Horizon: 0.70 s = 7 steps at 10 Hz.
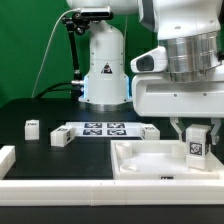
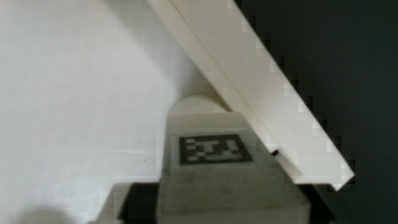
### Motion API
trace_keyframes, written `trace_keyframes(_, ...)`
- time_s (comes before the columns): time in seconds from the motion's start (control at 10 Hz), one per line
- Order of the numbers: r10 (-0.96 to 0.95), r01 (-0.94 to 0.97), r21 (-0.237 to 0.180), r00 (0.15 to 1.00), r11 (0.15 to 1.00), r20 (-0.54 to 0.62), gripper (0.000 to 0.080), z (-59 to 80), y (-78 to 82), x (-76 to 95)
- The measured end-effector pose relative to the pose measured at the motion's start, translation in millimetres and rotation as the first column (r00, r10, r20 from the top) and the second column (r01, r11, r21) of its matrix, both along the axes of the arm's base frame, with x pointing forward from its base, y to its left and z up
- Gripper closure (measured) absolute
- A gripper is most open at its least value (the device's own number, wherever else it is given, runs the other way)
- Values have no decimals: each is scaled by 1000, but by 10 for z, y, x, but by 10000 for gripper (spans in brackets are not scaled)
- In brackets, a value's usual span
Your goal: Assemble one leg
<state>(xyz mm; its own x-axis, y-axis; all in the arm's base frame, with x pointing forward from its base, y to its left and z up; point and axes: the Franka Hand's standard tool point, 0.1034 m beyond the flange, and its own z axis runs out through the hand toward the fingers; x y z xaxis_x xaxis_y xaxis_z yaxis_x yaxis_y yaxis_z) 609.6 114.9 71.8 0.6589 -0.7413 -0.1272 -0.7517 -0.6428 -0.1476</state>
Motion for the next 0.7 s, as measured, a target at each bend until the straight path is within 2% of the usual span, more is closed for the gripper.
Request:
trace_keyframes(0.1,-78,78,1,997,997,-14,505,-1,17,-5)
trace_keyframes(0.3,-349,350,5,934,937,-72,505,-5,60,-10)
trace_keyframes(0.5,-498,503,14,860,864,-114,505,-5,100,-15)
trace_keyframes(0.6,-481,485,15,870,874,-111,505,-2,105,-14)
trace_keyframes(0.7,-369,372,25,925,928,-89,285,24,105,9)
